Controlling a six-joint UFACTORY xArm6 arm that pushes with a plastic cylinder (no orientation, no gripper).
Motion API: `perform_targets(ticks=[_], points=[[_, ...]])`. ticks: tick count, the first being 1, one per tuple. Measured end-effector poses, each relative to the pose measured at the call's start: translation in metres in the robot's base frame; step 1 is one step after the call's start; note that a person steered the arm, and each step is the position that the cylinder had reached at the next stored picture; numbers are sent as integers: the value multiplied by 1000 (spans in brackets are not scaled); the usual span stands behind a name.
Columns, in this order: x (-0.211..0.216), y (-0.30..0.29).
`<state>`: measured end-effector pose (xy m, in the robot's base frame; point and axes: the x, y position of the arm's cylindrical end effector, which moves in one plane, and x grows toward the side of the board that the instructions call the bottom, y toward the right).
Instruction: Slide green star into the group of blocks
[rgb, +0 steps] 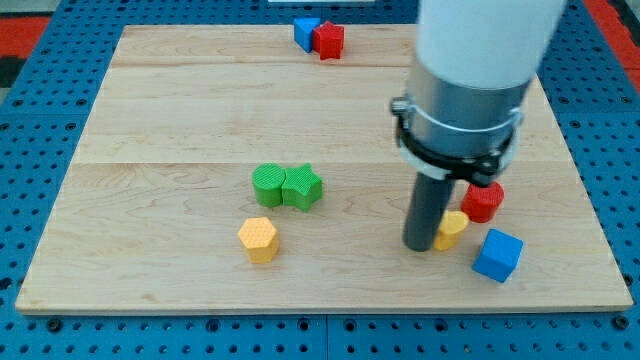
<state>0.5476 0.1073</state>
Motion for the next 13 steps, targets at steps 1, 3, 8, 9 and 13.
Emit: perform_targets(ticks=[1,3,8,9,13], points=[[-3,26],[-23,-39],[-114,-168],[-98,-193],[-75,-127]])
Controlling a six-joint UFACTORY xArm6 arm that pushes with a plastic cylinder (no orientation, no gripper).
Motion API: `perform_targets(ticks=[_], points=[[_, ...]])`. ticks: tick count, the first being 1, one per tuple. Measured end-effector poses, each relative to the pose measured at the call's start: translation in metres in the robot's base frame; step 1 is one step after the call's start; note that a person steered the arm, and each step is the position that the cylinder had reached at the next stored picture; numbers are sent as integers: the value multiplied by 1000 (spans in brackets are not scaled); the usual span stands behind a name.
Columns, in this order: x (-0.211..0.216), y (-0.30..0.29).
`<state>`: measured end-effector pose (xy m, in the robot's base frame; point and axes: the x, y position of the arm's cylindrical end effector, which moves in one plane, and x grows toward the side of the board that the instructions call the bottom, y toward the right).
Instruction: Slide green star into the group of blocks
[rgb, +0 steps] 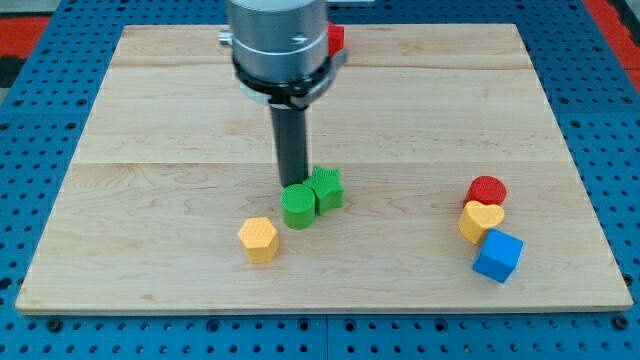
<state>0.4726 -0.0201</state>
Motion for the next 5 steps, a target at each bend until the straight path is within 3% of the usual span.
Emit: perform_targets(ticks=[2,5], points=[[2,53],[36,67]])
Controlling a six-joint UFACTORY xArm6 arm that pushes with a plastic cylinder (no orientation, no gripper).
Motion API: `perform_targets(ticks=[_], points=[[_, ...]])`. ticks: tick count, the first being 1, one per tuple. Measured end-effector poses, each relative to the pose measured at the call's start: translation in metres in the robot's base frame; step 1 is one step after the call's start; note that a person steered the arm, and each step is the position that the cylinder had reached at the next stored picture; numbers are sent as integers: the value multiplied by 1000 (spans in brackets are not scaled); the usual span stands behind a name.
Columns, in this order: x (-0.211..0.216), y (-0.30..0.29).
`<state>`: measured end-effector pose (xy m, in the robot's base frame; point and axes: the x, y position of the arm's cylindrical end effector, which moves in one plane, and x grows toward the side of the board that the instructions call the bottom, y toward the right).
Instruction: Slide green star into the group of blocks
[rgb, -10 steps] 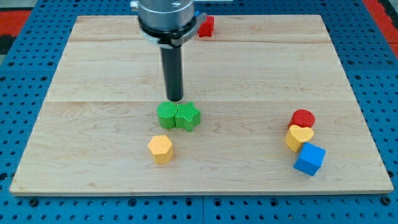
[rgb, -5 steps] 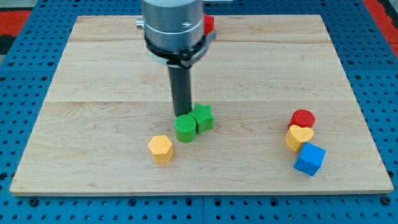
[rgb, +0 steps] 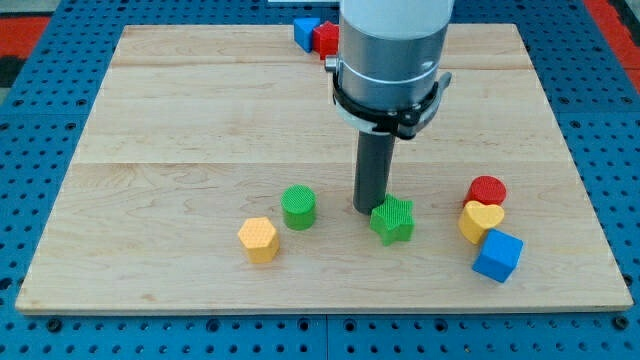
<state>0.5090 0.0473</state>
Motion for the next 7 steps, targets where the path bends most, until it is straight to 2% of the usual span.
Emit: perform_targets(ticks=[3,7], points=[[44,0],[44,46]])
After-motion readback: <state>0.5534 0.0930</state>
